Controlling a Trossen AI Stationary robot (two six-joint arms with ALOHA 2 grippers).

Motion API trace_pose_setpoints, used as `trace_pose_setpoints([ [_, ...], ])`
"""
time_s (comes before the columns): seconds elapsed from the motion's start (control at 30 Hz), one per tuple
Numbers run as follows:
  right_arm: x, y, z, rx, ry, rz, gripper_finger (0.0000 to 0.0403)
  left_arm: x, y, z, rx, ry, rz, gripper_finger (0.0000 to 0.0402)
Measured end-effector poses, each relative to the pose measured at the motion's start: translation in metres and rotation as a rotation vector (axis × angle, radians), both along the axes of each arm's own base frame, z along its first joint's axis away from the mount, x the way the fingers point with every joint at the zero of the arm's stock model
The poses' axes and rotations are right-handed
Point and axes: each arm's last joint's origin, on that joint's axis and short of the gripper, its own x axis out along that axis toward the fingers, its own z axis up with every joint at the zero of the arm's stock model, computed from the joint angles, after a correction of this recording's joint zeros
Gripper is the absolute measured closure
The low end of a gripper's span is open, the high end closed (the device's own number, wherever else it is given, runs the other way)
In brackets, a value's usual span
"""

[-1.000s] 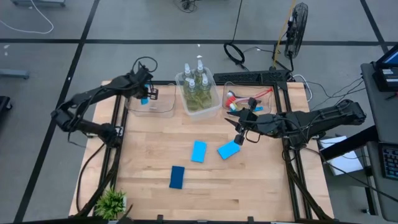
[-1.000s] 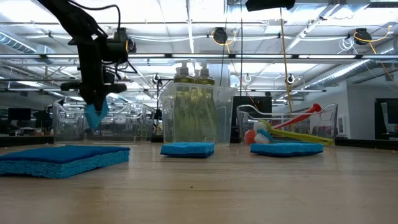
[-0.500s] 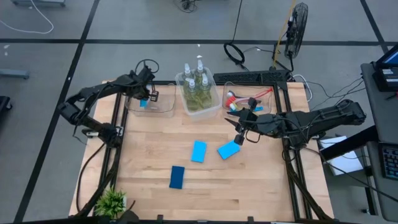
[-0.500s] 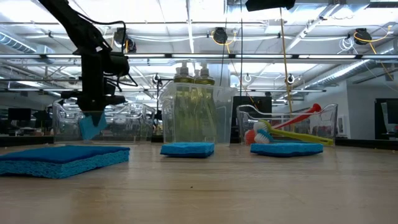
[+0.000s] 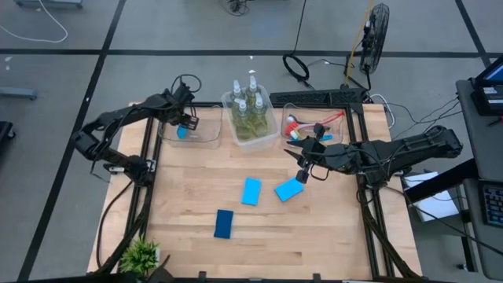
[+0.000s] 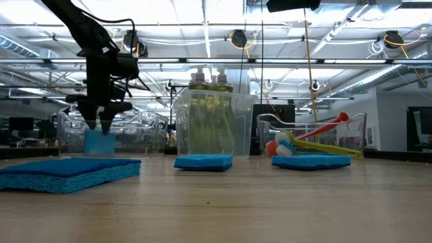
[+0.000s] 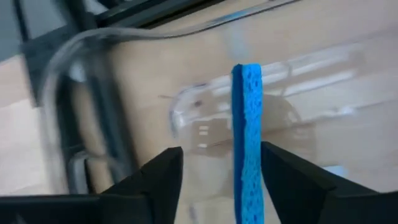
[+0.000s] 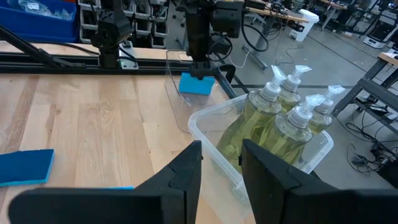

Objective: Pick & Place Kitchen Sink Supplies
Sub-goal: Put the blue sponge into the left transparent bin

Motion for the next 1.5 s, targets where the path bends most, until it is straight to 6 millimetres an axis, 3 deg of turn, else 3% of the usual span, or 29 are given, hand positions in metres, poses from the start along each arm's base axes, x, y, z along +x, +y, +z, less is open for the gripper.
trace_pose_setpoints([
  [0.17,0.000,0.000,0.000,0.008,-0.004,-0.002,0.0303,-0.003,-0.003,0.000,-0.005,0.068,0.001,0.0168],
  [0.37,0.000,0.000,0.000,0.022,-0.010,-0.006,0.0303,0.000,-0.006,0.001,0.001,0.063,0.004,0.0186],
  [0.5,0.000,0.000,0.000,0.022,-0.010,-0.005,0.0303,0.008,-0.015,0.009,-0.052,-0.063,-0.054,0.0203],
  [0.6,0.000,0.000,0.000,0.023,-0.010,-0.006,0.0303,0.017,-0.029,0.026,-0.126,-0.232,-0.111,0.0213],
  [0.77,0.000,0.000,0.000,0.022,-0.006,-0.005,0.0303,0.032,-0.068,0.053,-0.236,-0.441,-0.214,0.0224],
  [1.03,-0.002,0.000,-0.005,0.012,0.044,-0.006,0.0303,0.043,-0.140,0.076,-0.337,-0.547,-0.302,0.0239],
  [1.27,-0.002,0.000,-0.005,0.011,0.046,-0.005,0.0303,0.063,-0.192,0.078,-0.455,-0.612,-0.302,0.0244],
  [1.5,-0.002,0.000,-0.005,0.011,0.045,-0.006,0.0303,0.088,-0.242,0.064,-0.535,-0.628,-0.258,0.0243],
])
